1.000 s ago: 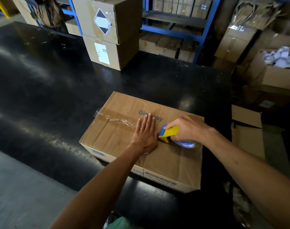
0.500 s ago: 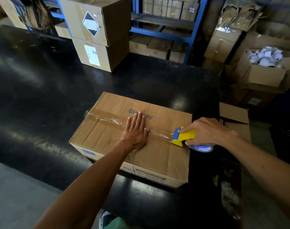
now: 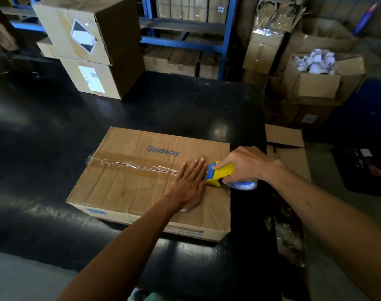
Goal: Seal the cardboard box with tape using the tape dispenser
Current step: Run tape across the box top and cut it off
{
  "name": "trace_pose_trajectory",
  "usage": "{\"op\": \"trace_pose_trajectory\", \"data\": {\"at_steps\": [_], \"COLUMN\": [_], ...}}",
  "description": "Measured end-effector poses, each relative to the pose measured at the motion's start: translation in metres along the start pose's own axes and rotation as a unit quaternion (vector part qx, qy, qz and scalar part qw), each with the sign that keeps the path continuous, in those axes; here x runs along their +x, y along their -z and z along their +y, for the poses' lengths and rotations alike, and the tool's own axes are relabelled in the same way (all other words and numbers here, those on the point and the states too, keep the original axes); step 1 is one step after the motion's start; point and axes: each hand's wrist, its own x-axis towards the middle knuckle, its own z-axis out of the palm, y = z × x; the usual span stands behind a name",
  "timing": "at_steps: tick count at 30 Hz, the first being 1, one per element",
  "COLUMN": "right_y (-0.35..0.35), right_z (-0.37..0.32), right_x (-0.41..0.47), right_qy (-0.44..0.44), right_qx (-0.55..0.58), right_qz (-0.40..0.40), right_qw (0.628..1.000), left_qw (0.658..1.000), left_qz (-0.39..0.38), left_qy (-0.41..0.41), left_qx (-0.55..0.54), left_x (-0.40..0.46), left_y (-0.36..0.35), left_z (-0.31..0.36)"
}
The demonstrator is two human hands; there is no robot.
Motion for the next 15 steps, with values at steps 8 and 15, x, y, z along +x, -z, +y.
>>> {"op": "trace_pose_trajectory", "data": {"at_steps": [8, 15], "right_y": [0.0, -0.036], "right_z": [0.034, 0.049], "right_x": [-0.035, -0.065], "right_qy": [-0.004, -0.038], "right_qx": [0.008, -0.013], "right_qz": [-0.033, -0.053], "right_qw": [0.999, 0.998], "left_qw": [1.0, 0.999], "left_qz": [-0.022, -0.043], "left_qy": [0.001, 0.002], "left_qx": [0.015, 0.017], "left_x": [-0.001, 0.003], "left_y": [-0.003, -0.002], "left_z": [-0.004, -0.003]}}
